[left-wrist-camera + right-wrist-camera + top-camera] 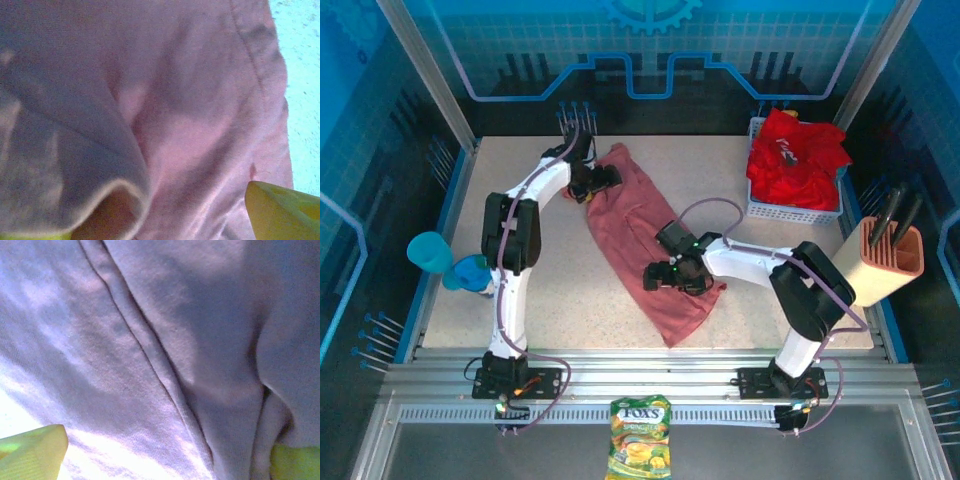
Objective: Fold and stack the t-shirts
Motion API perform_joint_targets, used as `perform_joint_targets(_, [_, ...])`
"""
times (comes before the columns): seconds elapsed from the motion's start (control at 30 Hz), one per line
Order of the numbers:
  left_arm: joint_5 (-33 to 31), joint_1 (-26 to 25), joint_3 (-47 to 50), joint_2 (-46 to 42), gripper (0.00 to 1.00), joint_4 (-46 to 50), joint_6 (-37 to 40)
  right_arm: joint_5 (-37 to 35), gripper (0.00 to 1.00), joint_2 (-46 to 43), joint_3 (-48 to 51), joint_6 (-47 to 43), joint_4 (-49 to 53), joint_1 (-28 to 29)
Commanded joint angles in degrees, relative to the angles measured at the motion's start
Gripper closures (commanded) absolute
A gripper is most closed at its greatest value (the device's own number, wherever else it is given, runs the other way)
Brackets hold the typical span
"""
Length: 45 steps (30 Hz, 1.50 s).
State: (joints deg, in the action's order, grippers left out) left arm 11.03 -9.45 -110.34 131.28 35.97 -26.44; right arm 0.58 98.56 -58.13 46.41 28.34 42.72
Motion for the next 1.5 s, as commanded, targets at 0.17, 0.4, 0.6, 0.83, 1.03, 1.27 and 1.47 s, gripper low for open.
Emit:
perform_joint_targets(0.17, [-5.82,3.20,-5.82,2.33,0.13,11.54,8.13,-2.51,0.00,-2.26,4.28,3.01,2.33,-0.53])
perform_joint_targets(0.4, [-5.19,8.40,-7.19,5.65,0.13,11.78,5.72,-2.78,0.00,-5.44,9.49,2.30,3.29,-1.75])
perform_joint_targets(0.6, [-6.54,9.48,3.36,-2.54,0.18,5.64,4.78,-3.68,0.00,-12.35,10.48,-2.05,4.49,-3.12])
perform_joint_targets(0.83, [1.54,12.83,9.59,-3.01,0.24,-4.99,-1.48,-2.67,0.00,-18.20,9.95,-6.91,6.18,-6.96])
perform_joint_targets(1.03, [2.06,12.88,-1.06,3.90,0.24,-0.94,-2.63,-1.12,0.01,-19.29,13.19,-8.24,4.58,-11.86])
perform_joint_targets(1.27, [3.75,12.68,-11.17,6.30,0.26,8.31,-2.01,-0.03,0.00,-18.82,13.72,-11.14,6.44,-16.87])
perform_joint_targets(1.47, [3.90,11.27,9.49,-10.50,0.22,2.65,-5.63,3.15,0.00,-18.61,13.82,-14.35,9.15,-23.25])
